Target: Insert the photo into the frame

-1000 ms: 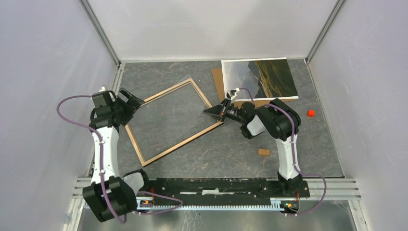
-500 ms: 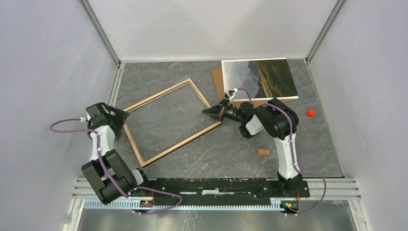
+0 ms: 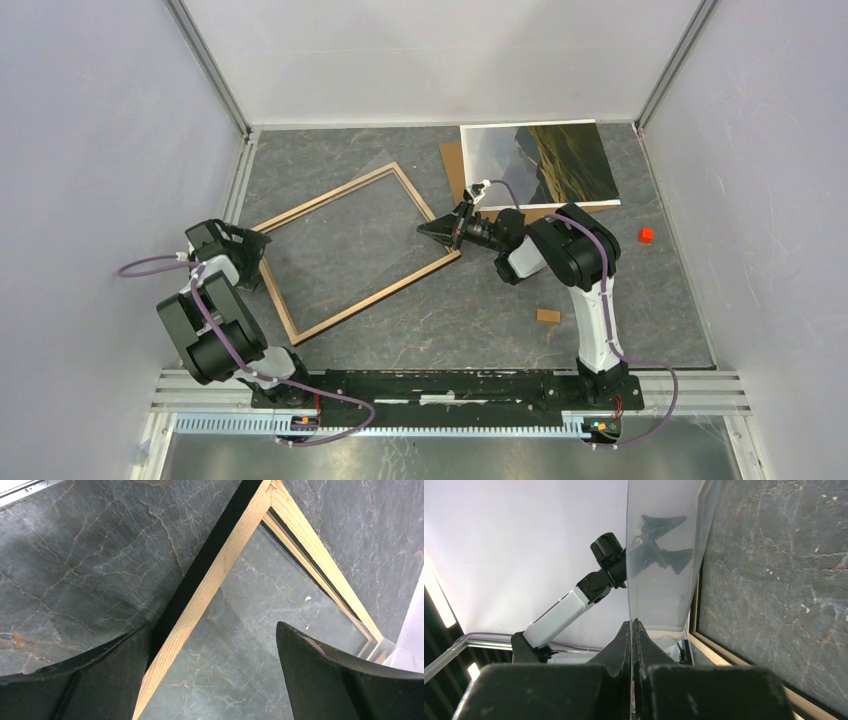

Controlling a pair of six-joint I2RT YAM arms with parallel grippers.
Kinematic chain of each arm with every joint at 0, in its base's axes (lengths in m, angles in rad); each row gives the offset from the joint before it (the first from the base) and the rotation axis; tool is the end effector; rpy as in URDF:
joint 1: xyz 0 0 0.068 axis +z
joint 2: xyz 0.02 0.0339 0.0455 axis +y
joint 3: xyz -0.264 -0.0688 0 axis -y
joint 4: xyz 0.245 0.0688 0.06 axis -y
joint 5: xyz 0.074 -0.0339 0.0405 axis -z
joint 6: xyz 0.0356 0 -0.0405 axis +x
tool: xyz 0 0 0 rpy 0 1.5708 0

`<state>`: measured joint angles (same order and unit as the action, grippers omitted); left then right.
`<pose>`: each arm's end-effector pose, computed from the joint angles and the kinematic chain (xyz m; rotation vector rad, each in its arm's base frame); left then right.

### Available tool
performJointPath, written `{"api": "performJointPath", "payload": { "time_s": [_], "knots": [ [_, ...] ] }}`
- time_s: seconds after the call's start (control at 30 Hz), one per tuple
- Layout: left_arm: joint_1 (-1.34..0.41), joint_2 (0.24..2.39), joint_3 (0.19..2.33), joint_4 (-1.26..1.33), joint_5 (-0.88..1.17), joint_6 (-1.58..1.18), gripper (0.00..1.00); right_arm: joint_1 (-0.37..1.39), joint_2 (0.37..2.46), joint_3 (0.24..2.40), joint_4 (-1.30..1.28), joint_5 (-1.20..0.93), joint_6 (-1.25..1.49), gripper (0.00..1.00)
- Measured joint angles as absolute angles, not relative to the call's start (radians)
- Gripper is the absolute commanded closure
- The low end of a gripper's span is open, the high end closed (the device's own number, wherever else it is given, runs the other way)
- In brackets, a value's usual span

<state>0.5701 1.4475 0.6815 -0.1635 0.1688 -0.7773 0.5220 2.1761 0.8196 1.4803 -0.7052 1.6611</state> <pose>0.2313 0.1412 0.1615 -1.5079 2.0017 -0.2968 0.3190 0.2101 0.1164 0.3418 1.9351 2.1301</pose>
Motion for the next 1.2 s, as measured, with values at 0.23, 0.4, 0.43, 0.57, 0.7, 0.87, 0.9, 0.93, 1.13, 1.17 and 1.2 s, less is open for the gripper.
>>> {"api": "performJointPath", "payload": {
  "time_s": [0.23,0.4,0.43,0.57,0.7,0.87,0.9,0.93,1.13,1.17,1.2],
  "knots": [
    [0.577,1.447,0.662,-0.105,0.208,-0.789,0.0,0.525,2.176,0.831,1.481,-0.707,1.667,0.79],
    [0.577,1.432,0.636,-0.08,0.234,-0.791,0.0,0.525,2.153,0.785,1.48,-0.706,1.56,0.57],
    [0.577,1.429,0.631,-0.078,0.242,-0.795,0.0,0.525,2.142,0.77,1.478,-0.702,1.53,0.54],
    [0.576,1.41,0.609,-0.073,0.273,-0.799,0.0,0.528,2.08,0.723,1.437,-0.656,1.412,0.47],
    [0.572,1.398,0.594,-0.071,0.298,-0.8,0.0,0.541,2.043,0.711,1.358,-0.58,1.32,0.42],
    [0.57,1.384,0.567,-0.045,0.322,-0.826,0.0,0.597,2.022,0.702,1.207,-0.418,1.242,0.41],
    [0.57,1.382,0.565,-0.044,0.324,-0.828,0.0,0.609,2.015,0.693,1.184,-0.386,1.237,0.41],
    [0.569,1.379,0.559,-0.039,0.328,-0.834,0.0,0.62,2.007,0.681,1.168,-0.355,1.232,0.41],
    [0.565,1.347,0.505,0.001,0.38,-0.878,0.0,0.688,1.966,0.633,1.085,-0.179,1.225,0.41],
    [0.565,1.34,0.495,0.009,0.388,-0.882,0.0,0.697,1.961,0.631,1.079,-0.159,1.224,0.41],
    [0.565,1.331,0.484,0.013,0.396,-0.885,0.0,0.708,1.955,0.631,1.073,-0.13,1.224,0.41]
  ]
}}
